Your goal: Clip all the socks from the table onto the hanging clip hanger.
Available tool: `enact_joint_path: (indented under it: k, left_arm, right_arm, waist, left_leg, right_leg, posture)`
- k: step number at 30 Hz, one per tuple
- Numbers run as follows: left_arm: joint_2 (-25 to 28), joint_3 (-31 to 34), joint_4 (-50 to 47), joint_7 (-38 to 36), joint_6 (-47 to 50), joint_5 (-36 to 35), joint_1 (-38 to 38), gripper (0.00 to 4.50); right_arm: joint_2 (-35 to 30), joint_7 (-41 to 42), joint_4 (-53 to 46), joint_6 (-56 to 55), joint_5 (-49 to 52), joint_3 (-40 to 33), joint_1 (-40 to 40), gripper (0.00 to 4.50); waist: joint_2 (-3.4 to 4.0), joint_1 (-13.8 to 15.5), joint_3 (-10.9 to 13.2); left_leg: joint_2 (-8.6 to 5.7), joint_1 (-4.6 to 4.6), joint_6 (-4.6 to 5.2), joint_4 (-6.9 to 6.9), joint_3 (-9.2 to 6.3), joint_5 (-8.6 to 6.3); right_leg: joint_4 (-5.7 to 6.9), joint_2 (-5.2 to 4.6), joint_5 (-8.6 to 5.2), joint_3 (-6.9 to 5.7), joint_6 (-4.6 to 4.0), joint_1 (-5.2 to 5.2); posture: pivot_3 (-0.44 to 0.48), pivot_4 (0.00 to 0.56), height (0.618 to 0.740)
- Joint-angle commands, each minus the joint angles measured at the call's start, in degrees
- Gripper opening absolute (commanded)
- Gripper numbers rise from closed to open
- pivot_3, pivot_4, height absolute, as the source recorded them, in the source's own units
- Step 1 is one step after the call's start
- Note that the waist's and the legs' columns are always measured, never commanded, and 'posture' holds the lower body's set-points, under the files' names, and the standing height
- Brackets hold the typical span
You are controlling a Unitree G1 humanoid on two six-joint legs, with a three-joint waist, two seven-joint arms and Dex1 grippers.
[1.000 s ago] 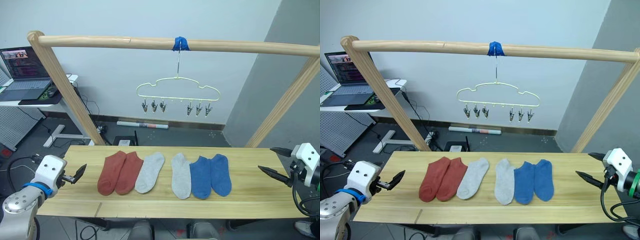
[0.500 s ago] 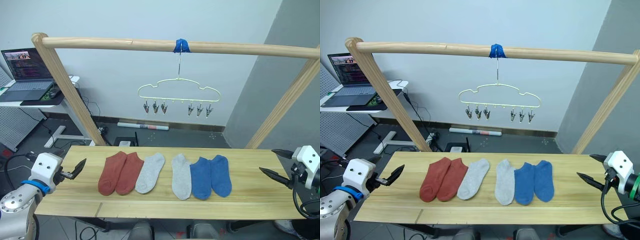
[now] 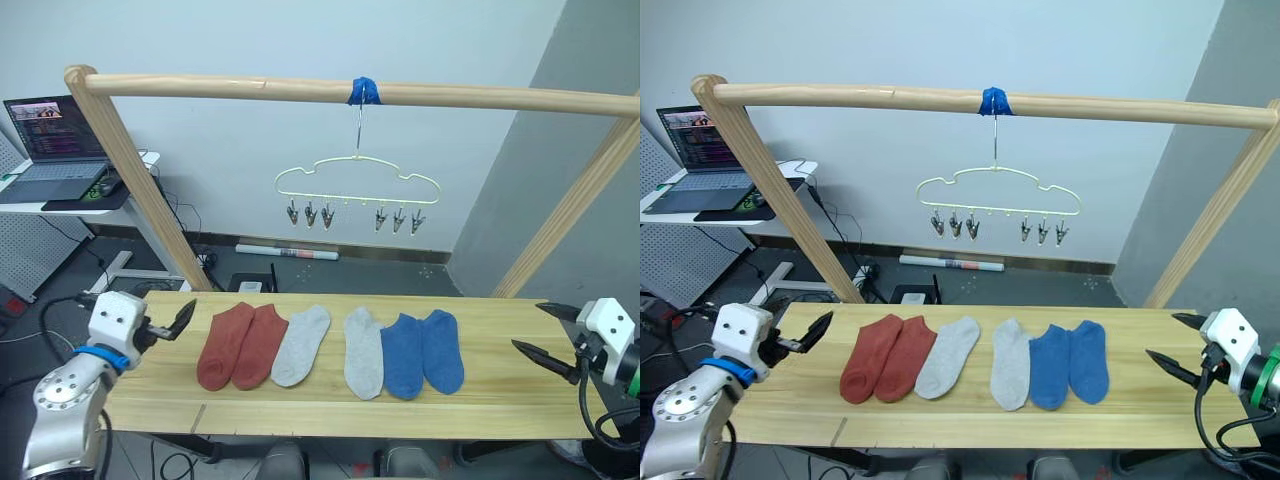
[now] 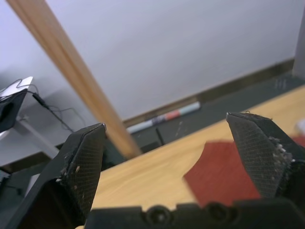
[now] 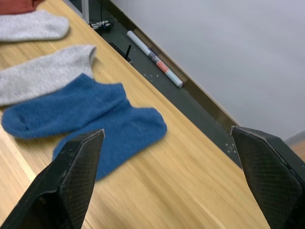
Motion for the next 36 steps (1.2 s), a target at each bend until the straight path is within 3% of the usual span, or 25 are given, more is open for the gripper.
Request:
enact_joint_path:
  k: [1,5,12,17,22,36]
  left_arm:
    - [-1.8,-1.8,-5.5,1.8,2.8,-1.2,-2.7,4.5]
    - [-4.3,-3.6,-8.2,3.9,5.2,-1.5,-6.4,4.5]
    - [-10.2,-6.4,-9.3,7.0,7.3,-3.2,-15.8,4.5]
    - [-13.2,-7.2,-9.7,7.9,7.8,-4.3,-19.4,4.5]
    - [-14.1,-8.1,-8.2,8.3,6.0,-3.5,-21.8,3.32]
    - [-18.4,-9.7,4.1,11.9,-2.3,0.7,-32.1,3.32]
  right_arm:
    - [0.1,-0.8,-8.4,4.2,2.7,-0.5,0.3,4.47]
    - [0.3,-1.1,-18.0,9.7,5.5,2.0,-0.8,4.47]
    - [3.0,-6.4,-30.4,21.6,11.9,10.2,-15.0,4.47]
    - [4.2,-8.8,-33.0,27.4,15.3,11.7,-22.0,4.47]
    - [5.1,-10.9,-35.2,30.5,17.5,11.9,-24.5,4.5]
    - [6.5,-16.0,-39.0,36.0,22.4,11.2,-28.4,4.5]
  waist:
    - [-0.01,-0.2,0.4]
    - [-0.02,-1.0,1.8]
    - [-0.28,-2.5,4.7]
    - [-0.36,-2.8,6.0]
    - [-0.3,-2.8,7.3]
    - [-0.55,-3.3,9.0]
  left_leg:
    - [0.01,-0.01,0.0,0.0,-0.02,0.0]
    - [0.0,0.01,0.0,0.06,-0.07,0.0]
    - [-0.02,-0.19,0.01,0.13,-0.19,0.01]
    - [-0.07,-0.94,0.02,0.15,-0.34,0.01]
    - [-0.08,-1.07,0.04,0.12,-0.43,0.0]
    - [-0.09,-1.19,0.04,0.16,-0.39,0.0]
  right_leg:
    - [0.0,0.02,0.0,-0.01,0.0,0.0]
    - [0.02,0.03,0.02,0.0,0.04,0.05]
    - [-0.05,0.09,0.3,0.02,0.51,-0.01]
    - [-0.1,0.07,0.46,-0.04,0.45,-0.57]
    - [-0.09,0.05,0.52,-0.14,0.35,-0.69]
    - [-0.11,0.05,0.38,-0.11,0.62,-0.82]
  posture:
    - [-0.122,0.119,0.74]
    - [-0.143,0.151,0.74]
    - [-0.181,0.216,0.74]
    - [-0.19,0.242,0.74]
    - [-0.198,0.255,0.74]
    - [-0.251,0.277,0.74]
